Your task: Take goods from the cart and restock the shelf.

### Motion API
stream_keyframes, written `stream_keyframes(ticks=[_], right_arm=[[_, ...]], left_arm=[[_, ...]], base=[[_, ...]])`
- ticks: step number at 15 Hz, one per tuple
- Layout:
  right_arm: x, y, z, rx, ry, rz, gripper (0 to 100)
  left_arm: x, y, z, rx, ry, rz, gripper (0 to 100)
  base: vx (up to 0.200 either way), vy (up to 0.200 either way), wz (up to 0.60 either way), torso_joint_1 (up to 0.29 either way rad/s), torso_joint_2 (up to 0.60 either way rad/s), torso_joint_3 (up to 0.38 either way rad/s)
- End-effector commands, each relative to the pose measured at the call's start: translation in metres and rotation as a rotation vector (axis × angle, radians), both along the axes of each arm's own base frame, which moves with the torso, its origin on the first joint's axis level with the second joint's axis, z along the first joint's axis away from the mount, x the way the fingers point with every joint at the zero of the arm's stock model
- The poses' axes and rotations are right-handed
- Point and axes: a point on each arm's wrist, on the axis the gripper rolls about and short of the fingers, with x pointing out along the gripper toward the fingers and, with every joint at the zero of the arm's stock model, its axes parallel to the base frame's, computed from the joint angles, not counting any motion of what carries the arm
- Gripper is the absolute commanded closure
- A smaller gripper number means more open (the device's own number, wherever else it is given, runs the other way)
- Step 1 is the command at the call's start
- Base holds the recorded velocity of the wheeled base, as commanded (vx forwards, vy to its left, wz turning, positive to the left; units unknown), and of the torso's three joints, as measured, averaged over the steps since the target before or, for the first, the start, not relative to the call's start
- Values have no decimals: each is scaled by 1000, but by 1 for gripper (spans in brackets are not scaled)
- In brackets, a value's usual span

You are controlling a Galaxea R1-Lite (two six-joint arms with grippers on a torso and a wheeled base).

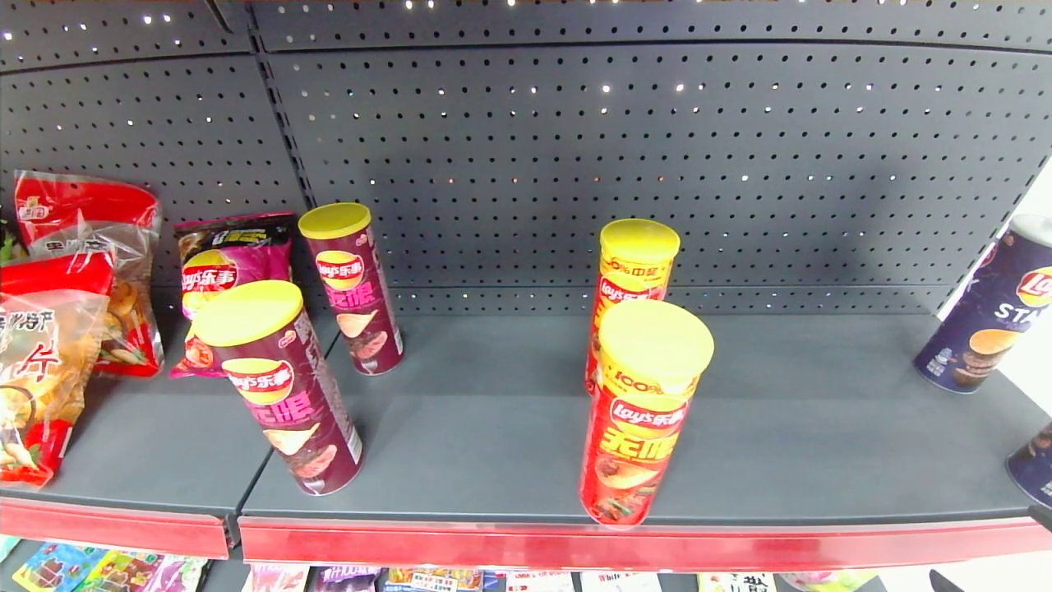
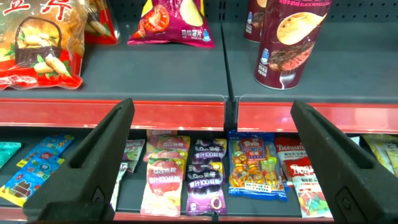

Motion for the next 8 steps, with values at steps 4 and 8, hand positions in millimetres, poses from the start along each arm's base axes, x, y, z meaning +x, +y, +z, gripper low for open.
stream_keyframes(ticks=[4, 8], right_arm=[[-6, -3, 8, 24, -79, -30, 0], [-14, -7, 2, 30, -124, -71, 0]], left_arm=[[0, 0, 0, 0, 1, 0, 0], [0, 0, 0, 0, 1, 0, 0]], base=[[0, 0, 0, 0, 0, 0], [0, 0, 0, 0, 0, 0]])
